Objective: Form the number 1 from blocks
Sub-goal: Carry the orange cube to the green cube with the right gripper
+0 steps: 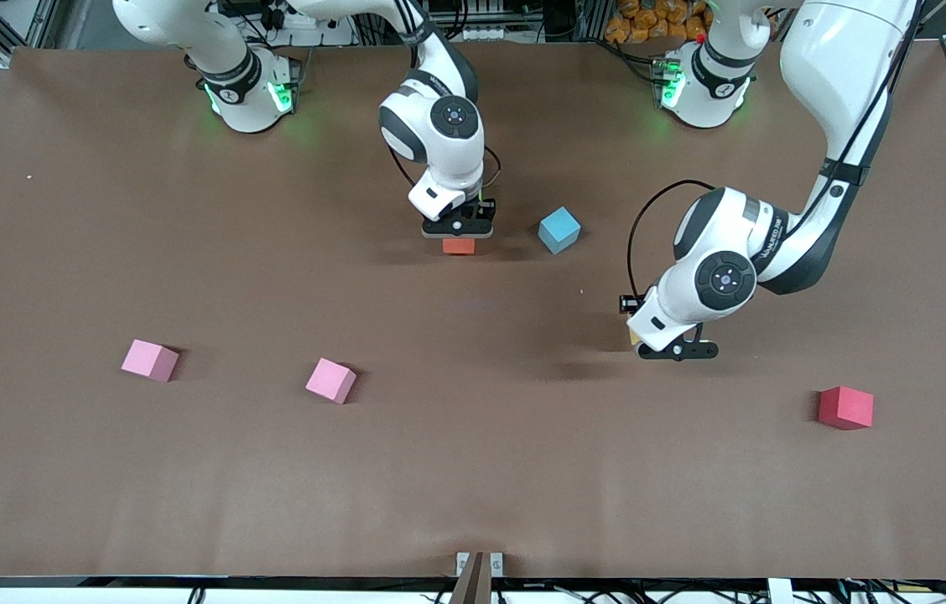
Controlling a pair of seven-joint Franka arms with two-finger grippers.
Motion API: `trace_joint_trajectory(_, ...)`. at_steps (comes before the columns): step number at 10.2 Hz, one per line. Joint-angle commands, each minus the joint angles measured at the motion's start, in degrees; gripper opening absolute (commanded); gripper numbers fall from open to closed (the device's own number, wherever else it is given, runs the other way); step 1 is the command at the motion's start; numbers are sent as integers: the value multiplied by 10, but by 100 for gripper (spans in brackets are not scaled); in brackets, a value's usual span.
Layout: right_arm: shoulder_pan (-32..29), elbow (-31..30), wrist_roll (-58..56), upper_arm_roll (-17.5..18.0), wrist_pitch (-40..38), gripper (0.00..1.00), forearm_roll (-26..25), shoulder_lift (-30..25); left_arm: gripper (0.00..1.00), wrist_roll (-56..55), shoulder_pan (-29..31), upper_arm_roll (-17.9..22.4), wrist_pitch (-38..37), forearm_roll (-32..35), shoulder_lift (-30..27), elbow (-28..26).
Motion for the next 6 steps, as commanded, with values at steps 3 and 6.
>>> trace_joint_trajectory(3, 18, -18, 14, -2, 6, 0, -9, -14, 51, 4, -8, 1, -12, 0, 6, 10)
trace_joint_trajectory(6, 24, -17, 30, -2, 7, 0, -9, -10, 51, 4, -8, 0, -12, 0, 6, 10)
